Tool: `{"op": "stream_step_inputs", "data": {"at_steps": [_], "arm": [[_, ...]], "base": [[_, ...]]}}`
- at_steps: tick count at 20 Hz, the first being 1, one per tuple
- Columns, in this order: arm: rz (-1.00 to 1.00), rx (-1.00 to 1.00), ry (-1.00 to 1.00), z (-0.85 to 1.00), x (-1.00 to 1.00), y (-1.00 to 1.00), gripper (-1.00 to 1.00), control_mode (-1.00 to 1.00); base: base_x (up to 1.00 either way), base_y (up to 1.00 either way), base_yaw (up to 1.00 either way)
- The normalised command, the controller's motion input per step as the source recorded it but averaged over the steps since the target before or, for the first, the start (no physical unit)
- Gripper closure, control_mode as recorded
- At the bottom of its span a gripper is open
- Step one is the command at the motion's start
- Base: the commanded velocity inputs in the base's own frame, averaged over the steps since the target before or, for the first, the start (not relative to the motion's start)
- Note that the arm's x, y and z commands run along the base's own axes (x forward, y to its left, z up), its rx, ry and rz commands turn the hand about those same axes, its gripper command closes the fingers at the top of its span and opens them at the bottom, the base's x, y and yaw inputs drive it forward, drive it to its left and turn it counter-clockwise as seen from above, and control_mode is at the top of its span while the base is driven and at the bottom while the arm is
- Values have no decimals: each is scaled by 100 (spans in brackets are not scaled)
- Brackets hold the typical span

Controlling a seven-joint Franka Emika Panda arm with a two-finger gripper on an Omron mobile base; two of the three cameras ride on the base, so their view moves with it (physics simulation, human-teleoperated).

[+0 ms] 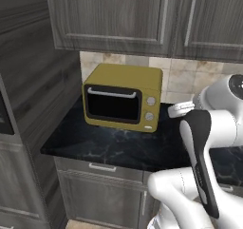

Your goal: Move the chicken breast and apple from the top shelf to the second highest shelf to make space. Then, place the pitcher from the counter on the cleared top shelf.

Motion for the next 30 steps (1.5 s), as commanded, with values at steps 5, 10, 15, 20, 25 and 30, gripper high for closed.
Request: {"op": "stream_step_inputs", "data": {"at_steps": [5,10,15,20,25,30], "arm": [[0,0,0,-9,-2,-13,-100,-100],[0,0,0,-19,-3,-54,-100,-100],[4,0,0,-22,0,-55,-100,-100],[11,0,0,-19,0,-41,-100,-100],[6,0,0,-14,3,-35,-100,-100],[1,0,0,-13,8,-28,-100,-100]], "base": [[0,0,0],[0,0,0],[0,0,0],[0,0,0],[0,0,0],[0,0,0]]}}
